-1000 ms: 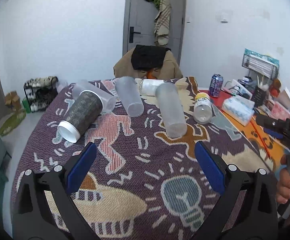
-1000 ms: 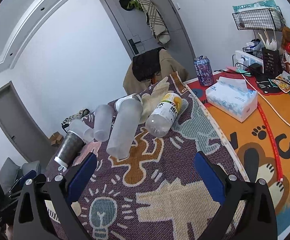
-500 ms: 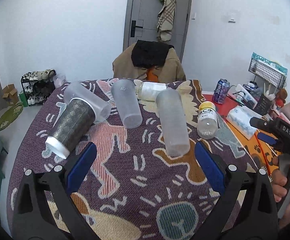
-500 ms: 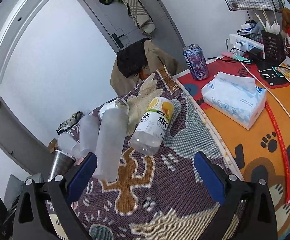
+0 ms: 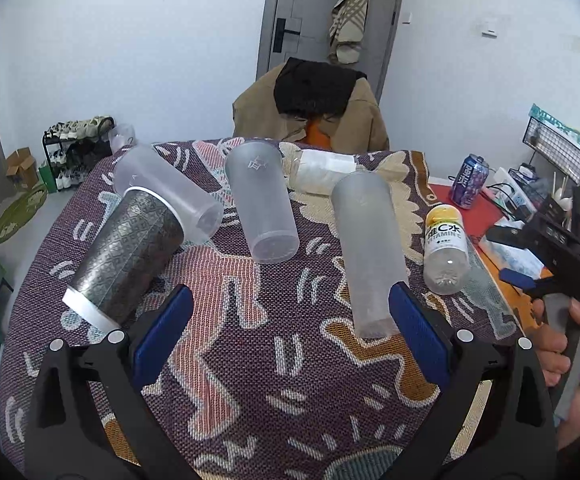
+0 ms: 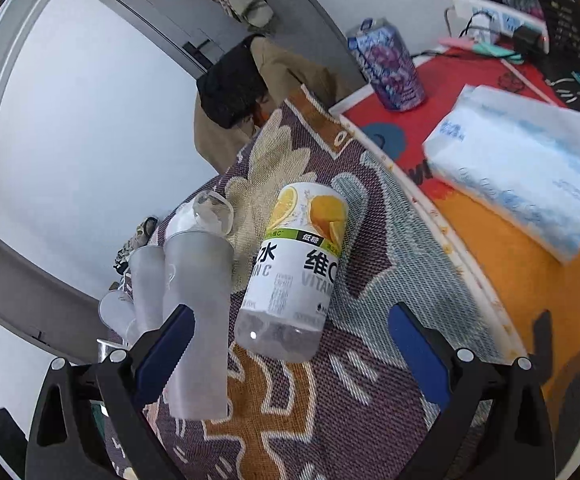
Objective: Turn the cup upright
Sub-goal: 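Reach the right tool to the lying lemon-label bottle and grasp it, then lift the lemon-label bottle with the right tool toward the left tool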
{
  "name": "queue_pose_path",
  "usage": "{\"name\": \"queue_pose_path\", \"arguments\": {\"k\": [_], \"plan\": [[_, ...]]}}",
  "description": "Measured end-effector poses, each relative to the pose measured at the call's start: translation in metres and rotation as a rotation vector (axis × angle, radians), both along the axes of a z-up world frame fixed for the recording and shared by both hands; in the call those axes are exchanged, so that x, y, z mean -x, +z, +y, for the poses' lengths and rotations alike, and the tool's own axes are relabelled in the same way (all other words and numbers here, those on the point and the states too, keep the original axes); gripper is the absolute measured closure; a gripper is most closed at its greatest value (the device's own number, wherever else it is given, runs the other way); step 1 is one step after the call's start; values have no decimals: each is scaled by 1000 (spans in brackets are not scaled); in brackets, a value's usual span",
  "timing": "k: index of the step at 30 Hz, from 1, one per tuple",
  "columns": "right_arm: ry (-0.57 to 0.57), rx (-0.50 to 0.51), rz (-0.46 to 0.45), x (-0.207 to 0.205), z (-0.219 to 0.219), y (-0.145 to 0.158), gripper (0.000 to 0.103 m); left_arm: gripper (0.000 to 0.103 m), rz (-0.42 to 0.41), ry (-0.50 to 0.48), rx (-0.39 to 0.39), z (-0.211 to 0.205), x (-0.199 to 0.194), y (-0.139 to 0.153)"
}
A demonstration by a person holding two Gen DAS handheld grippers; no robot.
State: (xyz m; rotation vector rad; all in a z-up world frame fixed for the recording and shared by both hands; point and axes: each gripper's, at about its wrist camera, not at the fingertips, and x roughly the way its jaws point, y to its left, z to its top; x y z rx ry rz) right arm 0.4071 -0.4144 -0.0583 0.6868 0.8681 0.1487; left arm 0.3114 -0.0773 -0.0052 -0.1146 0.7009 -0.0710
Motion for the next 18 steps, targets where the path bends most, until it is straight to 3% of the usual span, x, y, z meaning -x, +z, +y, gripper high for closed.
{"name": "queue_pose_path", "arguments": {"k": [5,7,8,9,18], "plan": [[29,26,74,-32,16,-19,11,6,11,5,11,3,-6,-4],[42,20,120,-44,21,-32,23,6,19,11,16,6,-9,-6],[59,6,135,-48,23,-36,38,6,29,15,19,7,-10,-7],[82,-30,142,-50,24,-40,40,6,45,20,29,9,-11,-9],[107,-62,28,11,29,-12,41,6,33,11,57,16,19,3]]}}
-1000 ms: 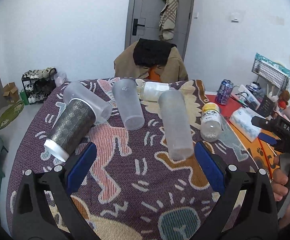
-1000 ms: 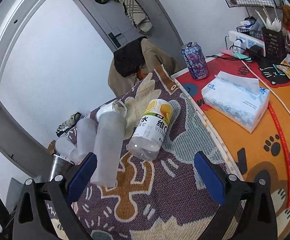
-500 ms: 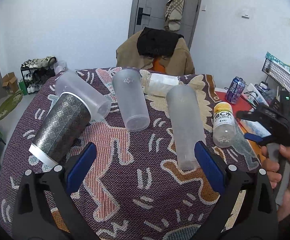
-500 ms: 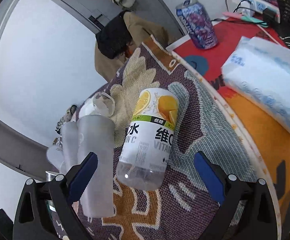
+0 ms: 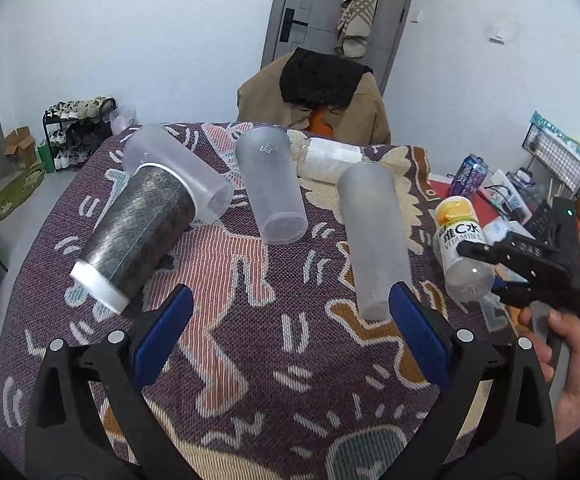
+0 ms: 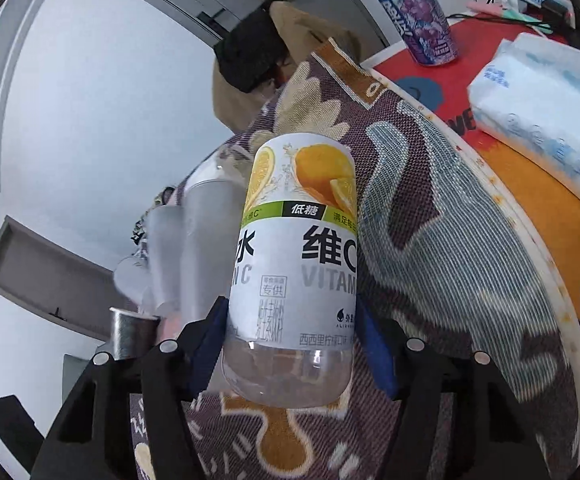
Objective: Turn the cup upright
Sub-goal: 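Lift the lemon-label bottle with the right tool toward the left tool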
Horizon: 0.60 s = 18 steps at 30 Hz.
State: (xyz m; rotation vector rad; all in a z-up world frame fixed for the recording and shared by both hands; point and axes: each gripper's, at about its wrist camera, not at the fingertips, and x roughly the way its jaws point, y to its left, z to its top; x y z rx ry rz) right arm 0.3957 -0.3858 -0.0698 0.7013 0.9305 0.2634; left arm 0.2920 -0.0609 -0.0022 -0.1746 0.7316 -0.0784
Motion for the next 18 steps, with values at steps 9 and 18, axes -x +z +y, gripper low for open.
{"name": "queue_pose_path", "arguments": {"k": [9,18], "plan": [[25,-33,-93,75,11,31,41,6,-43,1,15,11,49,15],[82,-72,-142,135,47,44,41,6,-54,18,20,32,89,17]]}}
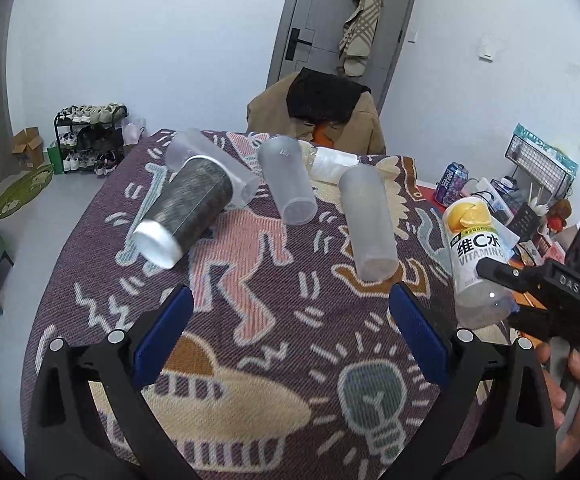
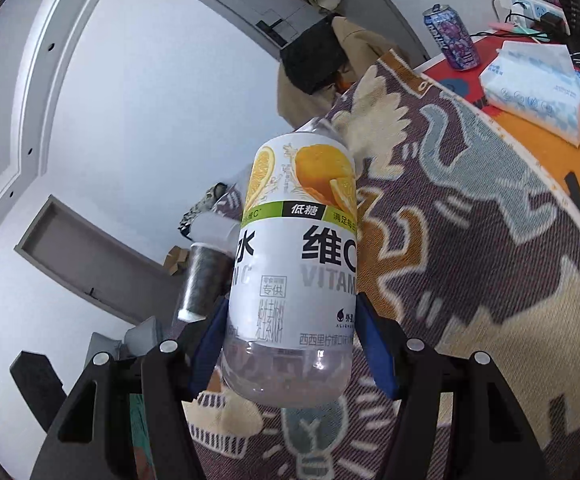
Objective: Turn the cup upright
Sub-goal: 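Lift the lemon-label bottle with the right tool toward the left tool, then grasp the bottle with the left tool while the right tool releases it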
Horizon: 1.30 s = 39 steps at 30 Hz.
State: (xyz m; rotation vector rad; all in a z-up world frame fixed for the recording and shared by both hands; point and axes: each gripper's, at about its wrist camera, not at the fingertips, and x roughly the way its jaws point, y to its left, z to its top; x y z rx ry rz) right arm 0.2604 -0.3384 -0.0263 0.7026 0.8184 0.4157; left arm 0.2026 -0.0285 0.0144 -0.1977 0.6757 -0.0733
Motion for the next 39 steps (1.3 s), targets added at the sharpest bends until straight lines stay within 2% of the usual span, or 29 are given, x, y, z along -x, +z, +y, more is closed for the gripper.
{"name": "queue_pose_path", "arguments": {"k": [5,10,19,21,22,23,27,31,36,39], "plan": [[35,-16,-10,34,24,-7,41,6,11,0,-4,10,18,-10],[65,-24,8,61,48,-26,41,6,23,-20,-18,19,36,-17],[86,4,60,72,83,-63,40,6,65,-10,8,35,55,-40],[93,12,89,70,88,-71,33,6,73,-9,7,36,57,-42],[101,10,97,68,90,-75,26,6,80,-8,9,38,59,-43],[110,-4,98,68,91,-77,14,6,83,-8,13,38,59,-43],[89,2,29,74,81,-63,7,6,72,-6,19,40,59,-37],[42,4,-38,84,57,-46,7,6,86,-51,41,30,48,-33],[-40,36,-59,88,23,-42,7,6,126,-117,72,12,30,-34],[-56,39,-62,89,8,-45,7,6,162,-171,117,2,17,-36]]}}
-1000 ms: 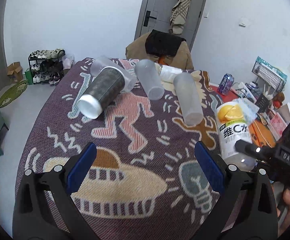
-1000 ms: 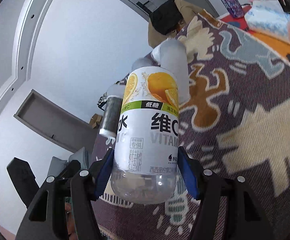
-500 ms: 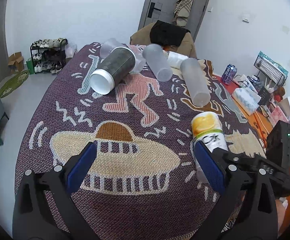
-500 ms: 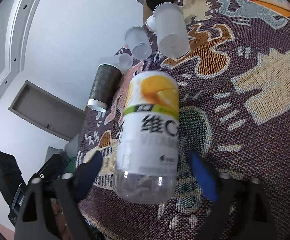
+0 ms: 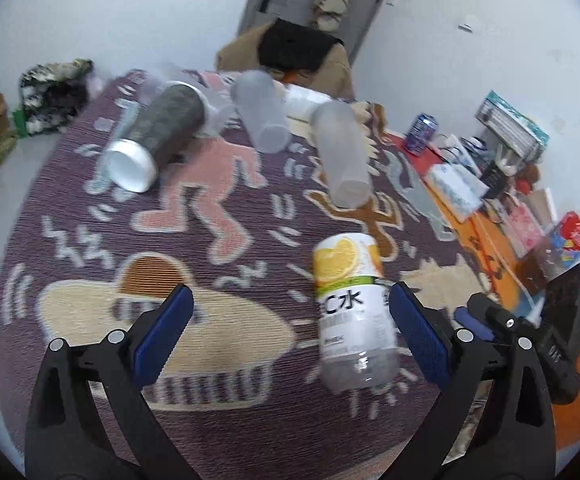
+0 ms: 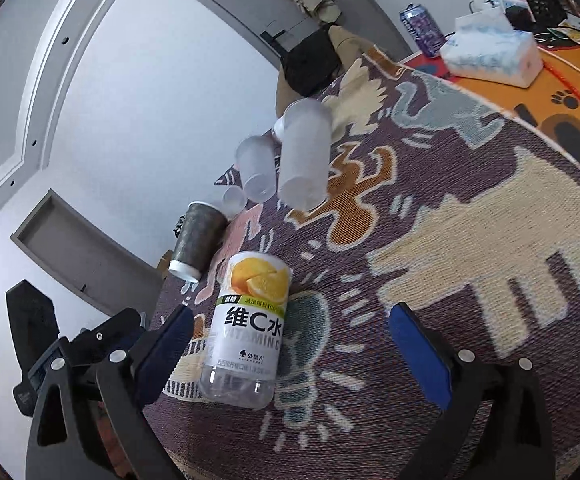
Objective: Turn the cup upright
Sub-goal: 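Grasp the bottle with the left tool while the right tool releases it, then rotate the held bottle upright with the left tool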
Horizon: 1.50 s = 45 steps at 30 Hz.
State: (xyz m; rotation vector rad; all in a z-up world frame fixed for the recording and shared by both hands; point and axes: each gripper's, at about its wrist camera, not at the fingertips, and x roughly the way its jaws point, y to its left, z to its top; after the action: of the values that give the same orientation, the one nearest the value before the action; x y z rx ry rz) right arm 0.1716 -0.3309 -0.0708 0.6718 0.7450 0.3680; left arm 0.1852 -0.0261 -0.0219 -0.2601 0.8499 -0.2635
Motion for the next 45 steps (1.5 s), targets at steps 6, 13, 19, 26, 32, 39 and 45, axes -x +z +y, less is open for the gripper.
{"name": "queue_pose_path", "arguments": {"k": [6,13,19,26,32,39,45], "plan": [[-41,20,0,3,-18,-2,7,6,116,-87,87,-21,-34,-12],[-55,29,10,-1,-32,-10,7,6,275,-147,134,-46,-68,-42],[-64,34,22,-3,-38,-15,7,14,343,-145,130,-54,-86,-59],[-97,57,35,-3,-47,-17,7,16,382,-167,121,-71,-103,-69],[-106,65,47,-1,-48,-20,7,40,389,-166,103,-79,-108,-74],[-116,68,36,4,-46,-17,7,41,247,-183,87,-75,-88,-38],[-121,86,15,9,-38,-10,7,41,67,-187,0,-75,-62,-1]]}}
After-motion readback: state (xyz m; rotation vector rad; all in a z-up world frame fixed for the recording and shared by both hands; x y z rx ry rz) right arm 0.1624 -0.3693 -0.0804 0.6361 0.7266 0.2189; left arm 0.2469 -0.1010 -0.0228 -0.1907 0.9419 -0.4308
